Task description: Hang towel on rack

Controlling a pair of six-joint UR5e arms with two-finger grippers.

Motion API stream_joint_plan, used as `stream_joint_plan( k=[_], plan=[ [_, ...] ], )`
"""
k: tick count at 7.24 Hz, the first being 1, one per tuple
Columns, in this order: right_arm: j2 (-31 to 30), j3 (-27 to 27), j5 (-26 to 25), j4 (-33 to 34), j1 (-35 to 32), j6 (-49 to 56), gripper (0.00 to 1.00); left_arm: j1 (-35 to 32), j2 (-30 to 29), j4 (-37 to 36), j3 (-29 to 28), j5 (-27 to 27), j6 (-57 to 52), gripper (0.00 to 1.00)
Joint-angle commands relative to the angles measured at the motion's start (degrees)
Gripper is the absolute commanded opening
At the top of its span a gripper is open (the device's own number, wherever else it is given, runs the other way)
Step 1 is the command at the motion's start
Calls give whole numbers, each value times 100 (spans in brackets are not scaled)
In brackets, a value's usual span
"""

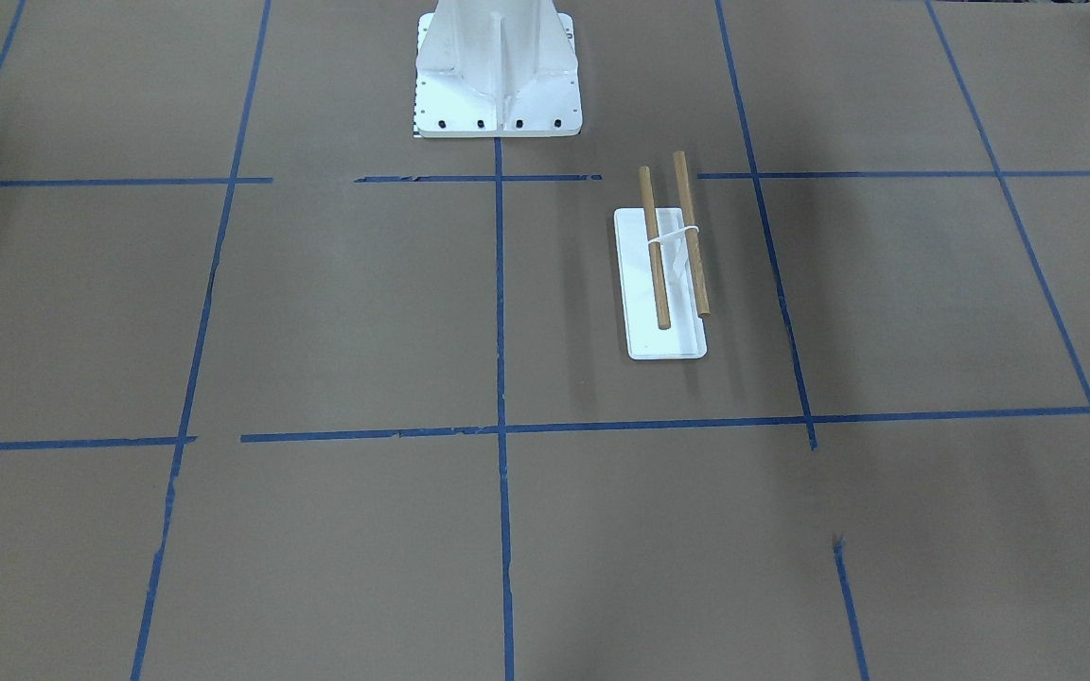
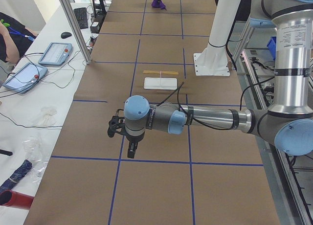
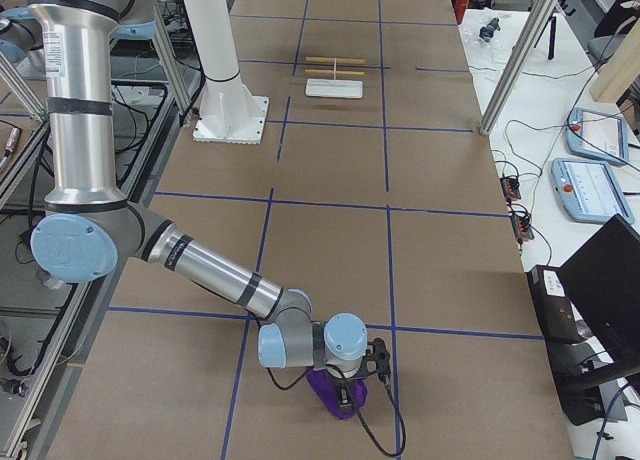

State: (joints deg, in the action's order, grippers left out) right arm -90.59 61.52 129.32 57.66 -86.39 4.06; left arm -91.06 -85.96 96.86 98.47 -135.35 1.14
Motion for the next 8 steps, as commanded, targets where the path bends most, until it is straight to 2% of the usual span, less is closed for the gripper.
stream_joint_plan(
  k=[1,2,6,7,8],
  plan=[
    [-11,-61,-3,-9,8,85,16,0,0,0,-3,0,0,100],
    [-2,-26,-12,-9,8,173,0,0,-9,0,-3,0,0,100],
    [24,27,-4,-18,0,270,0,0,-26,0,6,-18,0,100],
    [24,149,127,0,-44,488,0,0,-70,0,-11,-9,0,100],
    [24,454,450,35,-453,525,0,0,-88,0,-12,-9,0,100]
  ],
)
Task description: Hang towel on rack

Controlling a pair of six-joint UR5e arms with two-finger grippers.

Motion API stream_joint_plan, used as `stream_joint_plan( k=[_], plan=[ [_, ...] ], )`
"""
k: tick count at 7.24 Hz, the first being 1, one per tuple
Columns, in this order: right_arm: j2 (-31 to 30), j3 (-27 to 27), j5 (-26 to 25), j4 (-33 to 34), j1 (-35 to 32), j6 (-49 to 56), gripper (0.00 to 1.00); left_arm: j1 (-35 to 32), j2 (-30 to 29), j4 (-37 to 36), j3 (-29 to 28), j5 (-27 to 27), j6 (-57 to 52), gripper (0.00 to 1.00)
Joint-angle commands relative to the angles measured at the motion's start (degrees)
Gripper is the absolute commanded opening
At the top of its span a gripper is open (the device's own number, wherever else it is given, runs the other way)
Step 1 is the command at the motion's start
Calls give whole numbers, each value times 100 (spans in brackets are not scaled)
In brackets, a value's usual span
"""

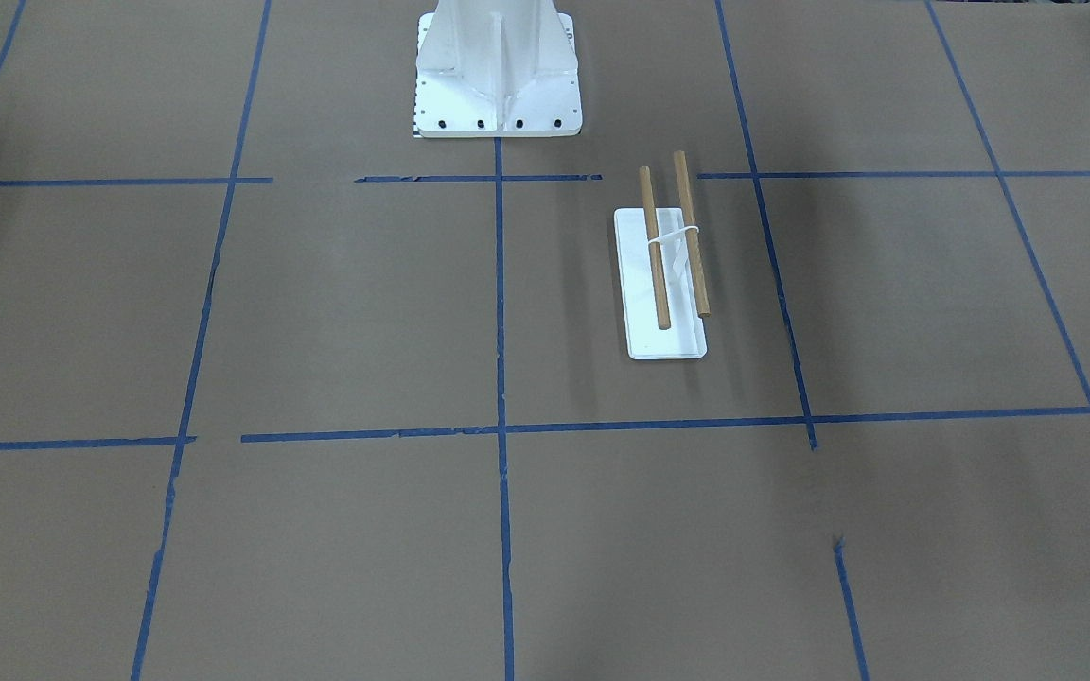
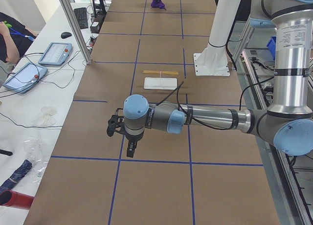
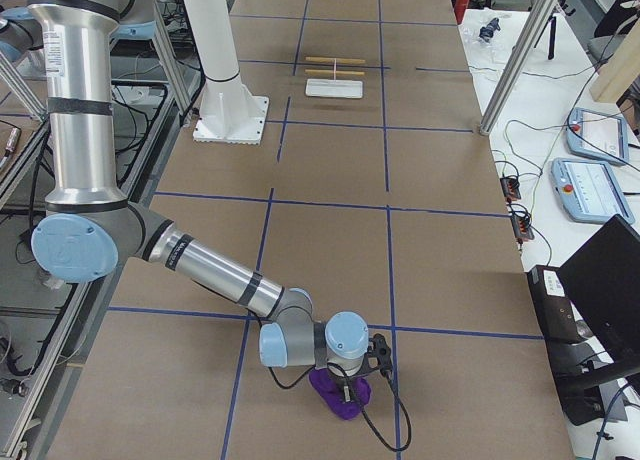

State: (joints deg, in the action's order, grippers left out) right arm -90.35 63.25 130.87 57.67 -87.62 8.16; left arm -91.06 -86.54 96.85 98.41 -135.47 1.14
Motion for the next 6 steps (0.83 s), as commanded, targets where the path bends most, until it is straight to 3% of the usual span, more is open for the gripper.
stream_joint_plan(
  k=[1,3,4,6],
  plan=[
    [9,754,682,69,-700,98,0,0,-82,17,37,3,-9,100],
    [593,1337,870,514,-818,-259,0,0,-370,209,126,29,-44,100],
    [920,1356,870,492,-688,-984,0,0,-372,1046,73,133,-18,100],
    [1421,1933,818,430,257,-2653,0,305,-660,1459,73,266,601,100]
  ],
)
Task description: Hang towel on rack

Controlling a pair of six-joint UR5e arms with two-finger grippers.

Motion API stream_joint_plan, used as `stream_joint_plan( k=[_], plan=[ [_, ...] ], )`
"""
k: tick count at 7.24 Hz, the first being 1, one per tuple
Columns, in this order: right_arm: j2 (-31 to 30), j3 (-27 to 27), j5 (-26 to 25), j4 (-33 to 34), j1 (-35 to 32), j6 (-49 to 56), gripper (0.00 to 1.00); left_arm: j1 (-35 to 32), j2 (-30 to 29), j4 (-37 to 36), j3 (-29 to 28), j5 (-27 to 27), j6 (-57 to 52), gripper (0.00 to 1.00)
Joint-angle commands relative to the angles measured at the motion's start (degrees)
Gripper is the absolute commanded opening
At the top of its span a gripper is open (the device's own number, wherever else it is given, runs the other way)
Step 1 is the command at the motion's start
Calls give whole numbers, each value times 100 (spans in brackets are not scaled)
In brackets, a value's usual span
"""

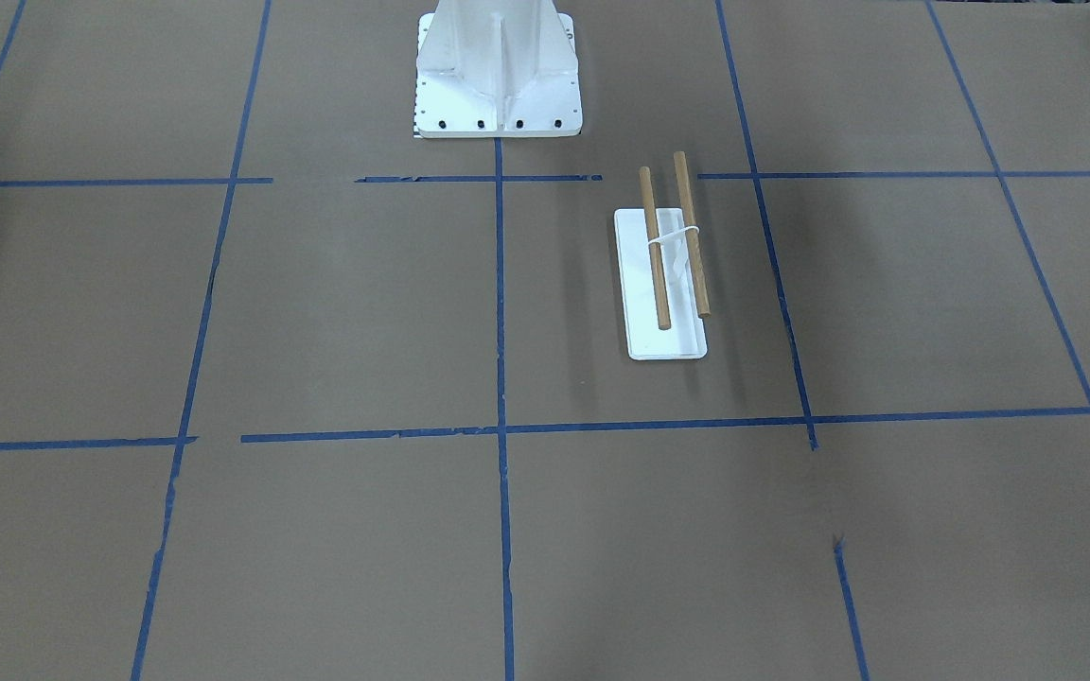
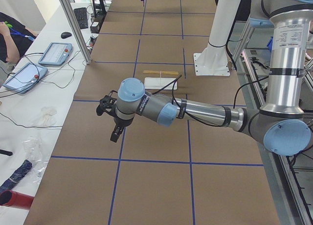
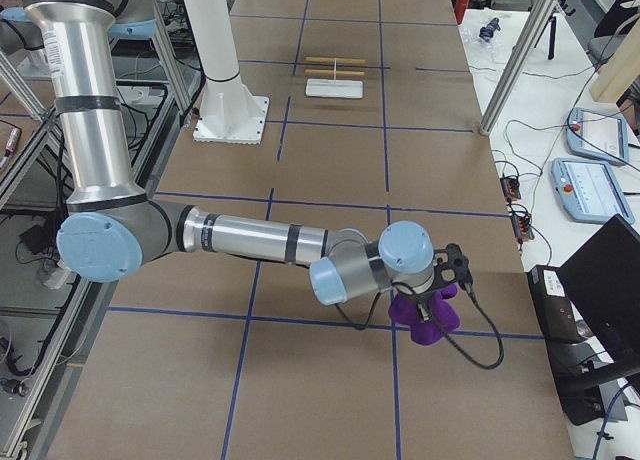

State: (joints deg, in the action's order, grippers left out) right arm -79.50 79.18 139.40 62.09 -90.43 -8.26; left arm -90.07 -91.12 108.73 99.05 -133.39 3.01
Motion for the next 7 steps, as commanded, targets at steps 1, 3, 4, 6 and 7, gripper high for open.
stream_joint_plan(
  k=[1,3,4,6,7],
  plan=[
    [617,622,-53,-21,858,-1733,0,470,-344,523,35,59,1046,100],
    [1118,1508,-612,-21,1804,-3760,0,1058,-590,1837,-26,50,3106,100],
    [1234,2008,-1086,-21,2288,-4553,0,1479,-983,2314,-44,68,4440,100],
    [1235,2749,-1669,-13,3142,-4728,0,2130,-1758,2407,-140,86,6414,100],
    [1244,3126,-2175,-13,3720,-4728,0,2473,-2048,2537,-149,94,7127,100]
  ],
)
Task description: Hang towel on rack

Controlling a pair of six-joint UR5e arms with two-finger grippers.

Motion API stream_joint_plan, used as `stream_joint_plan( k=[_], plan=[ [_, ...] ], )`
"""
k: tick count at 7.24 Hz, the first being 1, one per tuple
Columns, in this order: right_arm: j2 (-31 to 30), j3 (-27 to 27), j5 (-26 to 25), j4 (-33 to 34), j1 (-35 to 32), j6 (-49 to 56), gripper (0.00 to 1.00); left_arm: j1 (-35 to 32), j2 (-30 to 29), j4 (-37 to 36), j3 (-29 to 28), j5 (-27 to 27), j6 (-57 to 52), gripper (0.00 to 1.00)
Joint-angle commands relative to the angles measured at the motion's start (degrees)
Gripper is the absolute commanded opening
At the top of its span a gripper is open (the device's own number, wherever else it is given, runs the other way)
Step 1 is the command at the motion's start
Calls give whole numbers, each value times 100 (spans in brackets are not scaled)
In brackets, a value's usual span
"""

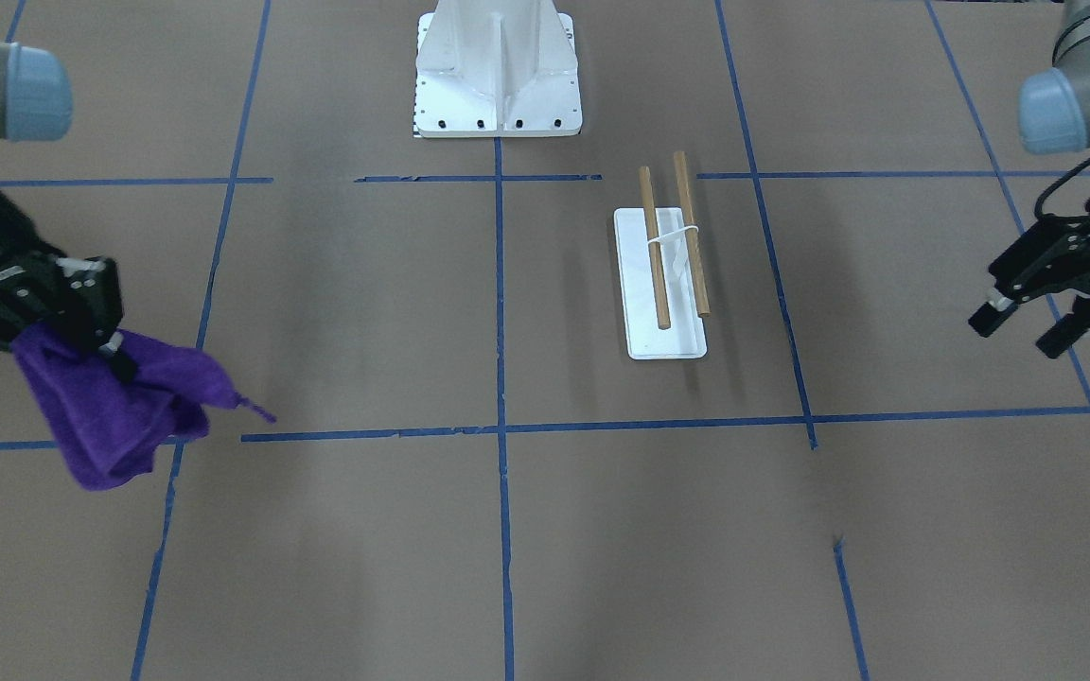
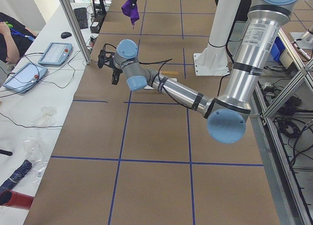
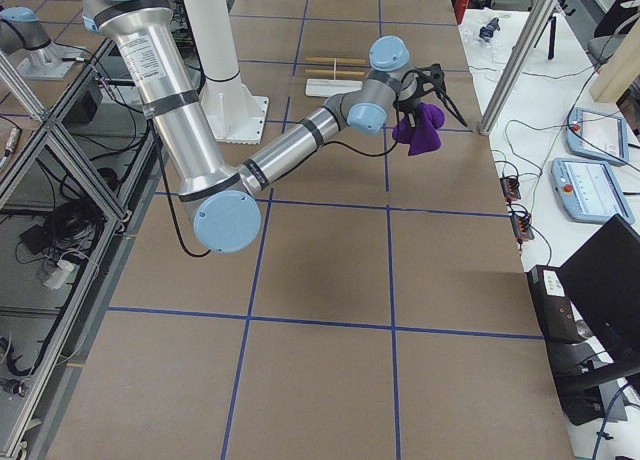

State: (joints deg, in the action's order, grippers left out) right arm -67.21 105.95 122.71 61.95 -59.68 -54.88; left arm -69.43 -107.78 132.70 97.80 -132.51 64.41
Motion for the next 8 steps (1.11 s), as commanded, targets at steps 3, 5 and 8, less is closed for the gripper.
stream_joint_plan(
  k=[3,5,8],
  plan=[
    [373,734,-1924,45,2343,-66,0,974,-962,626,-164,6,2452,100],
    [524,743,-2225,54,2741,-58,0,1369,-1453,626,-226,6,3188,100],
    [604,752,-2304,45,2865,21,0,1984,-1833,634,-235,32,3526,100]
  ],
)
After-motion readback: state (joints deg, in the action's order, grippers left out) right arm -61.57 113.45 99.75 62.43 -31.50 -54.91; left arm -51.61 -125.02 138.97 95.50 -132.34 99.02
